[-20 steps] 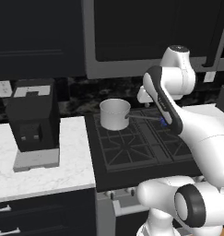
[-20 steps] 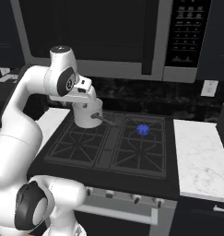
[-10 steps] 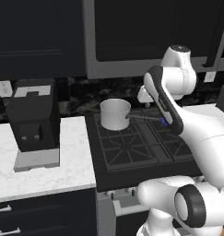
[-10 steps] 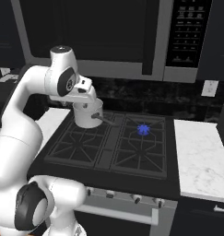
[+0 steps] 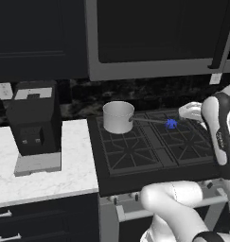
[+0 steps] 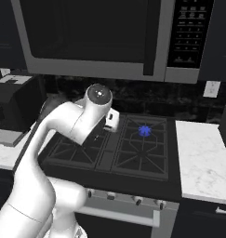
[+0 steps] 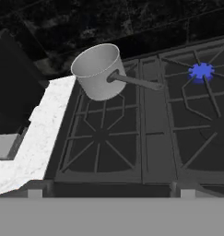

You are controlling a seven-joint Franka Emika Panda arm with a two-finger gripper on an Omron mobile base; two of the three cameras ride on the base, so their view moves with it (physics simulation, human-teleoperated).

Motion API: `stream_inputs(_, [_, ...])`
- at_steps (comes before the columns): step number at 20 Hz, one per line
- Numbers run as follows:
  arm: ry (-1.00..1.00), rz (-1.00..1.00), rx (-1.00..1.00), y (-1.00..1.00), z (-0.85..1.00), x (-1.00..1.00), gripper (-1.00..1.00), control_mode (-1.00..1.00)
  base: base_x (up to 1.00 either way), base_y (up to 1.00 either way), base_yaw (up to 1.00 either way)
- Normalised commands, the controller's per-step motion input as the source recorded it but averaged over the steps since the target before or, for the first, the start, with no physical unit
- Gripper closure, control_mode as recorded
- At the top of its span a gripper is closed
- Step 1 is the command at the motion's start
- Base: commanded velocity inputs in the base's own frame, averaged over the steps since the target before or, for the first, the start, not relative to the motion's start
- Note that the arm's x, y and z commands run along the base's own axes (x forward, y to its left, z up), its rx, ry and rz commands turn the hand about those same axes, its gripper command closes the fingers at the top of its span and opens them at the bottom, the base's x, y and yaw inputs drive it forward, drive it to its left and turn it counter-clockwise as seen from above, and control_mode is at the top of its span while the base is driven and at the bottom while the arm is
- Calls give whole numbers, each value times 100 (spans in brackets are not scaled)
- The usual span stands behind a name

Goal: Turn off the rear right burner of the stove.

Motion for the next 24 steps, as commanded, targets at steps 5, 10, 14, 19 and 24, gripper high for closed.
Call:
stream_inputs(5, [-29,0,29,-96,-65,-87,-100,-100,0,0,0])
stream_inputs(10, [-14,0,14,-65,-71,-60,-100,-100,0,0,0])
stream_inputs(14, [0,-5,3,-30,-60,-36,-100,-100,0,0,0])
stream_inputs(19, [2,-6,0,-8,-61,-22,-100,-100,0,0,0])
stream_inputs(24, [16,-15,6,-2,-75,-16,-100,-100,0,0,0])
